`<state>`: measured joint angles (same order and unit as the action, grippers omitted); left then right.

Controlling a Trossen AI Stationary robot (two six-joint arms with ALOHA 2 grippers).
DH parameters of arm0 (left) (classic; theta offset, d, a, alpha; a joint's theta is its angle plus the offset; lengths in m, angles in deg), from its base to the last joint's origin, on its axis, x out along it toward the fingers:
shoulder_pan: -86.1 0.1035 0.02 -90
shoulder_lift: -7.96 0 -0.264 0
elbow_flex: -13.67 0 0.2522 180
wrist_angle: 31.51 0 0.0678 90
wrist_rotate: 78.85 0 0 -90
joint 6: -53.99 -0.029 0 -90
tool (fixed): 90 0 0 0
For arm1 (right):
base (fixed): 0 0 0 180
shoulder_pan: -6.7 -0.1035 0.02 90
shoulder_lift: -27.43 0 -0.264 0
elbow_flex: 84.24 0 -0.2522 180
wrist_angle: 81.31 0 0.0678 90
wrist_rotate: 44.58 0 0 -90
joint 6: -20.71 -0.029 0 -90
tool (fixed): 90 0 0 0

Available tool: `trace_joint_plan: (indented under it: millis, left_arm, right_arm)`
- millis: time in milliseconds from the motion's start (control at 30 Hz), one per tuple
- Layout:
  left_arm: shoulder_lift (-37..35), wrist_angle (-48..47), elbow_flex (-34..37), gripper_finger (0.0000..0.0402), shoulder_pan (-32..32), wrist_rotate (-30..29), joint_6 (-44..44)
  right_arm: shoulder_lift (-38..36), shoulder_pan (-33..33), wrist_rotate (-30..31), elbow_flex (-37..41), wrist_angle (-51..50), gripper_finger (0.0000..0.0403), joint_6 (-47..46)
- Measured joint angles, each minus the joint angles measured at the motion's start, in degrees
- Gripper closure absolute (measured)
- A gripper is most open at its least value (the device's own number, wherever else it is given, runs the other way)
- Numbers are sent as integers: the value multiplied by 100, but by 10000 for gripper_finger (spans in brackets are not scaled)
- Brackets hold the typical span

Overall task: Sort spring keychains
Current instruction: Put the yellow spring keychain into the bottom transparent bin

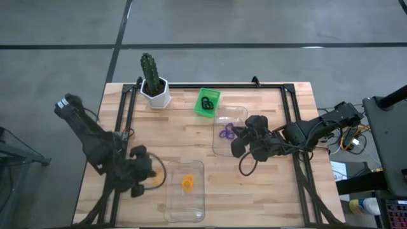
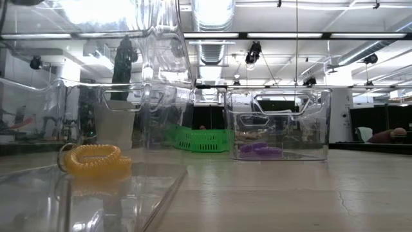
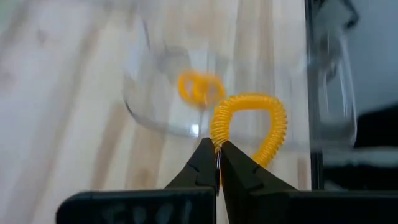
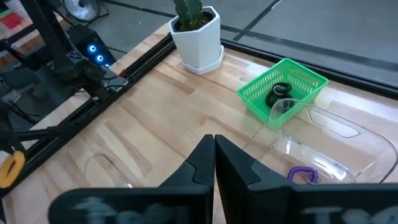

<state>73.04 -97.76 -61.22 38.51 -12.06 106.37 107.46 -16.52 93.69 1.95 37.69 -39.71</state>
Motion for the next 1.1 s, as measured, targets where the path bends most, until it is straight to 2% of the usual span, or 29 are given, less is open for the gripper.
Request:
trace_joint_plan:
  millis: [133,300,467,833,1100]
  left_arm:
    - [61,205,-214,399,549,-86,-532]
    - [291,805,-226,399,1177,111,-1163]
    - [801,1154,-222,399,1657,765,-1603]
    - [2363,1748,-230,399,1751,1506,-2110]
    - [3122,1856,-371,399,1776,1887,-2309]
  right_arm:
    - [2,0,117,2,69,394,0]
    - [2,2,140,4,128,394,0]
    - [2,2,140,4,135,394,-20]
    - [56,0,140,13,133,394,0]
    - [223,0,140,20,135,394,-11]
